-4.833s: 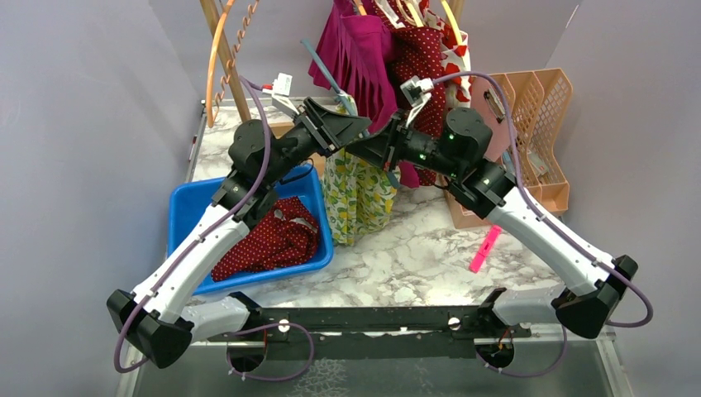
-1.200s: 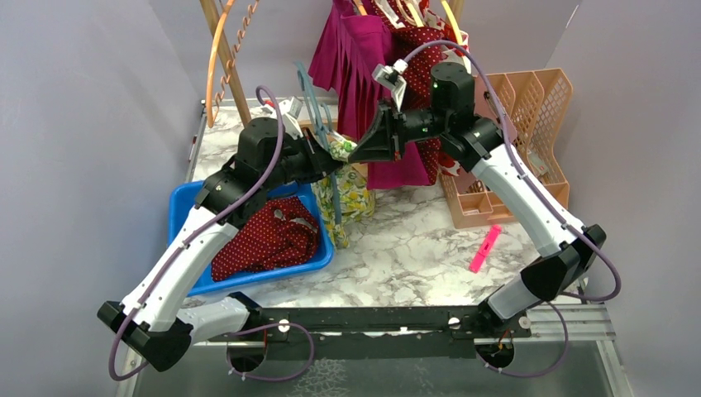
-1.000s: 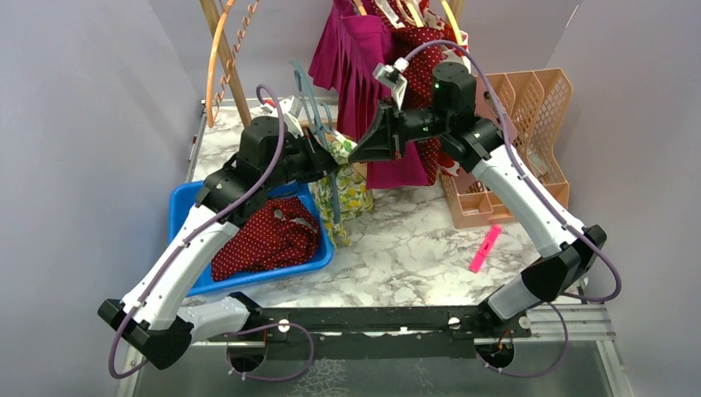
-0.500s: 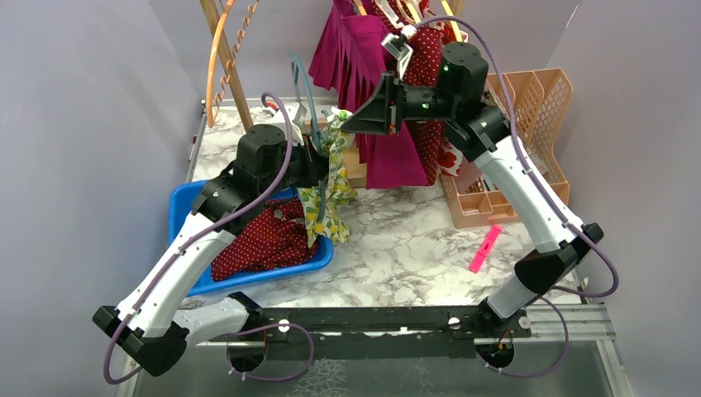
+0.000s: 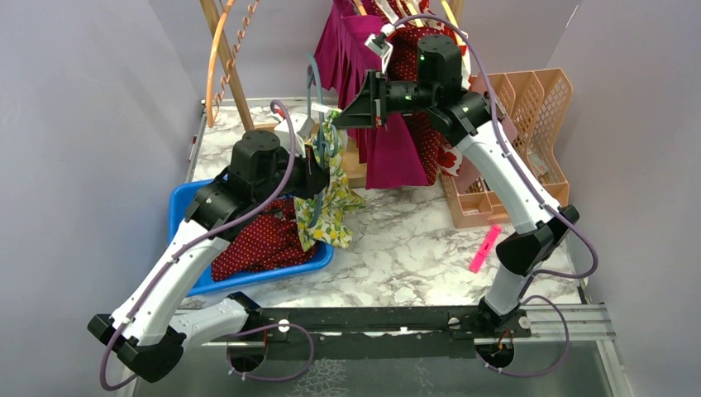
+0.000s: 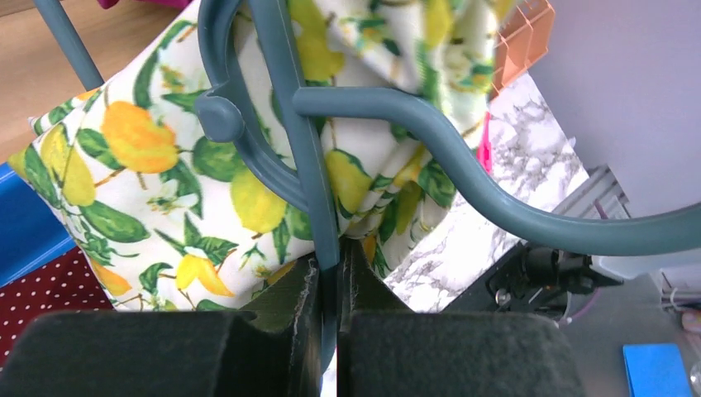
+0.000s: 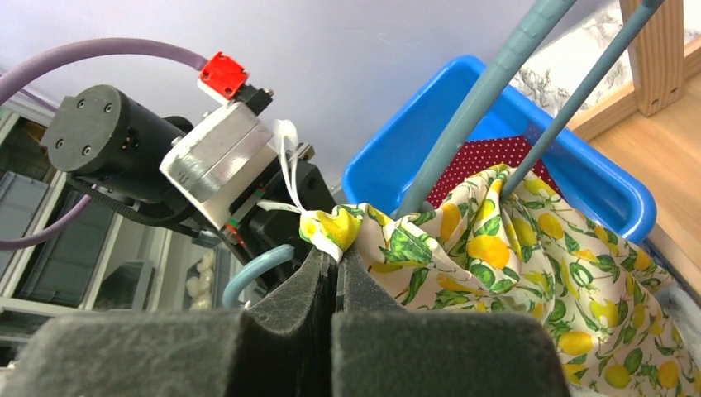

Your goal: Remove the skirt from the hanger

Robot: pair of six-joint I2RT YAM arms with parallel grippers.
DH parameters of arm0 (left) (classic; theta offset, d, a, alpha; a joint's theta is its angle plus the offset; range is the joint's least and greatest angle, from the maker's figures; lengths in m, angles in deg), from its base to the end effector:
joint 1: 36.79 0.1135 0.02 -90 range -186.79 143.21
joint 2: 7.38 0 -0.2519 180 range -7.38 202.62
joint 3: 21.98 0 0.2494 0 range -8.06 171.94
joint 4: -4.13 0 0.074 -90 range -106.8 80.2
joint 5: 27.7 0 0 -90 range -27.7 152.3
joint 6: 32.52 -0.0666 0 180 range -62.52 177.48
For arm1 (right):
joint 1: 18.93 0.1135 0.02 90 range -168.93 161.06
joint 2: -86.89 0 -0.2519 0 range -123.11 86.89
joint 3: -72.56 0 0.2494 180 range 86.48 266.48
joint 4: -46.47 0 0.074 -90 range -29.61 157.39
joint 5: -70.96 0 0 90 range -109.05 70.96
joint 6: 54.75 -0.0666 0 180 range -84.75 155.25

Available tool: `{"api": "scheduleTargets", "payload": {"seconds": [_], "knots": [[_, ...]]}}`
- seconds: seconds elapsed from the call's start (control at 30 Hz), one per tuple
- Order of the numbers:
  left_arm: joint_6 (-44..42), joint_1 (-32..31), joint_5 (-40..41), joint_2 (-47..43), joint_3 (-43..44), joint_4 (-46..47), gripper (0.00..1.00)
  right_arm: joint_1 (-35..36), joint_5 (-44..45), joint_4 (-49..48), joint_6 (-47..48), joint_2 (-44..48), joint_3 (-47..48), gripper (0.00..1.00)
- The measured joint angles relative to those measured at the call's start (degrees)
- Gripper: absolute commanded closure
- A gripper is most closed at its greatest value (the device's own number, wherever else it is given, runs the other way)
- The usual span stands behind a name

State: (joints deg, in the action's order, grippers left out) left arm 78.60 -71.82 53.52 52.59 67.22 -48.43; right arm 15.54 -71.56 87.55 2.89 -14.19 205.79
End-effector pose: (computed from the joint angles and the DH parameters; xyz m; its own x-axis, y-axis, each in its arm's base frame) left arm 0.1907 -0.1461 0.3980 -0.5483 -0.0506 -0.8348 0.5194 0.7618 -0.3873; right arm 0.2938 0.2658 0.4756 -0.6384 -0.0432 -0.7685 -0.7683 0.0960 0.6328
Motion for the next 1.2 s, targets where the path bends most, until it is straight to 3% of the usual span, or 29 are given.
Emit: {"api": "scheduleTargets", "payload": {"seconds": [0.4, 0.73, 0.83, 1.0, 1.2], "knots": [[1.2, -0.26, -3.67, -3.72, -0.46, 1.4, 1.0, -0.02, 3.58, 4.26, 2.62, 0.57, -0.13, 0.99], [14.25, -0.04, -1.75, -9.01, -5.7, 10.45, 1.0, 7.67, 4.5, -5.01, -5.75, 1.62, -7.15, 0.99], [18.64, 0.02, -1.64, -10.71, -8.31, 14.23, 1.0, 8.35, 5.4, -3.78, -5.51, 1.6, -6.12, 0.83], [22.01, -0.11, -1.68, -10.29, -8.87, 19.67, 1.0, 7.58, 7.61, 0.87, -3.04, 2.73, -3.93, 0.77], [24.5, -0.26, -1.68, -11.21, -9.05, 23.82, 1.0, 6.58, 8.85, 8.28, 0.63, 2.89, -1.42, 0.43]]}}
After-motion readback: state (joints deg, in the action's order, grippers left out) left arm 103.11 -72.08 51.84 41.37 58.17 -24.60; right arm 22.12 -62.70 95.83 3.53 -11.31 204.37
